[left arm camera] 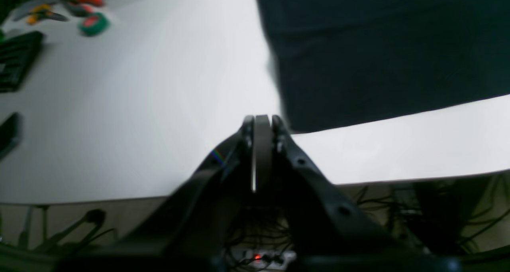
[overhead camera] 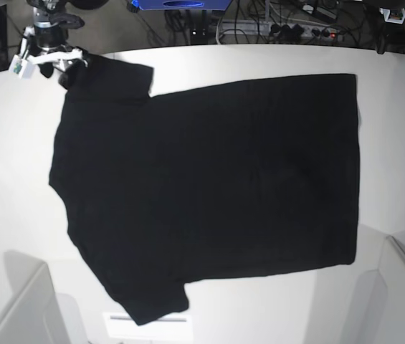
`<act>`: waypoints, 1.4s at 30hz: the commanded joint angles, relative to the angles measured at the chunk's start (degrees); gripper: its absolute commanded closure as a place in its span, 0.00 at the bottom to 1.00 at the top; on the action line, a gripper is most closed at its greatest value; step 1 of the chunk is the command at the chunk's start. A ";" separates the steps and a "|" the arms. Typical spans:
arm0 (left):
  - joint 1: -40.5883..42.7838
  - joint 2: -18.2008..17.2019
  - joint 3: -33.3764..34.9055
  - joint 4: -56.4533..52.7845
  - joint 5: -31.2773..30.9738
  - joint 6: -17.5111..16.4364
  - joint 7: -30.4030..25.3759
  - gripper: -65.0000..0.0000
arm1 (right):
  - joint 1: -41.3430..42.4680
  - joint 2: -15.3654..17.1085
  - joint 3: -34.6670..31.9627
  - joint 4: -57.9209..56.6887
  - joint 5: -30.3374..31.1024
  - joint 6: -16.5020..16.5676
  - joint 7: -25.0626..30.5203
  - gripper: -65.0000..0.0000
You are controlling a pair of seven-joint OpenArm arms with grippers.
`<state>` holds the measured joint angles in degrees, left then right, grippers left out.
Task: Fold the T-shirt properly
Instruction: 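Lower both grippers onto the shirt's shoulder edge corners and grasp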
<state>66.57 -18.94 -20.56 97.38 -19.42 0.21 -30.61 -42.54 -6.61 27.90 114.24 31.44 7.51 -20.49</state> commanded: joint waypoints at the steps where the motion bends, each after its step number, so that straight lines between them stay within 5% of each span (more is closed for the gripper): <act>1: 1.08 -0.18 -0.23 0.33 -0.05 0.28 -1.35 1.00 | 0.04 0.85 0.36 1.06 1.57 1.06 0.14 0.47; 5: 1.08 -0.18 0.38 0.33 -0.14 0.28 -1.35 1.00 | 3.56 3.32 0.45 0.89 7.11 1.77 -6.54 0.41; 9: 1.00 -0.27 0.38 -0.02 -0.40 0.28 -1.35 0.52 | 7.07 4.02 1.68 0.01 8.16 1.77 -10.94 0.35; 12: 1.00 -1.15 0.38 0.15 -6.21 -0.08 -1.35 0.33 | 10.06 3.67 6.43 -1.58 8.16 1.77 -14.37 0.34; 18: 0.03 -6.25 0.64 -1.25 -24.32 -8.52 -0.29 0.33 | 14.98 4.02 12.76 -8.26 8.16 2.29 -22.01 0.34; 22: -4.46 -6.60 -0.41 -2.66 -29.68 -12.91 10.08 0.33 | 15.34 4.02 11.00 -11.42 8.08 2.29 -22.01 0.34; 26: -9.29 -5.10 -3.84 -3.98 -34.07 -21.53 21.95 0.33 | 15.69 4.11 10.39 -13.88 8.08 2.29 -21.93 0.34; 29: -12.28 -2.12 -8.50 -3.98 -34.51 -25.48 28.90 0.33 | 15.78 4.11 10.30 -15.11 8.08 2.82 -22.01 0.34; 33: -16.50 1.84 -15.18 -4.06 -30.73 -28.21 37.69 0.33 | 15.25 3.58 10.30 -15.38 8.08 8.36 -22.37 0.37; 37: -20.54 4.65 -19.84 -4.24 -27.57 -32.16 44.72 0.33 | 13.75 3.75 8.63 -15.38 8.08 8.71 -22.37 0.45; 42: -23.88 6.76 -23.27 -4.24 -27.39 -32.60 50.96 0.33 | 13.23 3.93 6.17 -15.55 8.08 8.71 -22.01 0.45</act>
<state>42.30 -11.57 -43.18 92.38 -45.89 -31.75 21.47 -28.80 -2.79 34.11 98.54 40.12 16.16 -40.71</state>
